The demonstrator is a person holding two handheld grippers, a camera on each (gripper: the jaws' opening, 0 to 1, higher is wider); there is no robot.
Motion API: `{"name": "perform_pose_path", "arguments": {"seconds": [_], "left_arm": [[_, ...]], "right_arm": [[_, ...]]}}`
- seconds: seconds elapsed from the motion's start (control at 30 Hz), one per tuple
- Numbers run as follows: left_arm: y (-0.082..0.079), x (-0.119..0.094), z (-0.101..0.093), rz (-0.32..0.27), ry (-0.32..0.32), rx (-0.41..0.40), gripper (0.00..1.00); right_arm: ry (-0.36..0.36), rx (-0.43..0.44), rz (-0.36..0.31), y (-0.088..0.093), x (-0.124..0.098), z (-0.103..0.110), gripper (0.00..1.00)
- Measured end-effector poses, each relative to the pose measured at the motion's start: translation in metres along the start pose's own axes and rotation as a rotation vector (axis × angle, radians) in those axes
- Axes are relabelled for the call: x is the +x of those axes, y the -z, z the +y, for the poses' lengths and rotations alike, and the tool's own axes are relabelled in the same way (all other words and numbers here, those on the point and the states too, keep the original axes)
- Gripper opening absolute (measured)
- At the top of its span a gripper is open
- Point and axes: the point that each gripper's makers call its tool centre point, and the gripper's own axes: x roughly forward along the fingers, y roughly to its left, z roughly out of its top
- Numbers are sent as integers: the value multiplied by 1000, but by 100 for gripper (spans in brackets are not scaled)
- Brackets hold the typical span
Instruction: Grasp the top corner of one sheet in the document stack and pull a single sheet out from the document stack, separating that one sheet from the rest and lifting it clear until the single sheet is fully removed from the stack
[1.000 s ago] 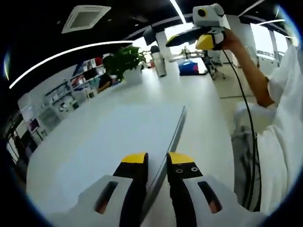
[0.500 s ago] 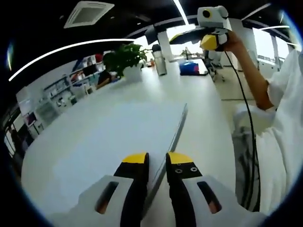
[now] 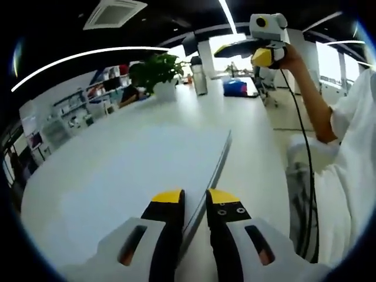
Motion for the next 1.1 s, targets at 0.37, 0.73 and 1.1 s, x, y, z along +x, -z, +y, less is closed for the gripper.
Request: {"name": "perform_pose_path", "arguments": {"seconds": [0.37, 0.73, 1.1], "left_arm": [[-1, -2, 1, -74, 81, -202, 12], [-5, -7, -1, -100, 100, -245, 3], [-5, -3, -7, 8, -18, 150, 3]], "right_arm": [[1, 1, 2, 1, -1, 0, 48], [5, 6, 9, 3, 0, -2, 48], [3, 4, 13, 3, 1, -2, 48]]}}
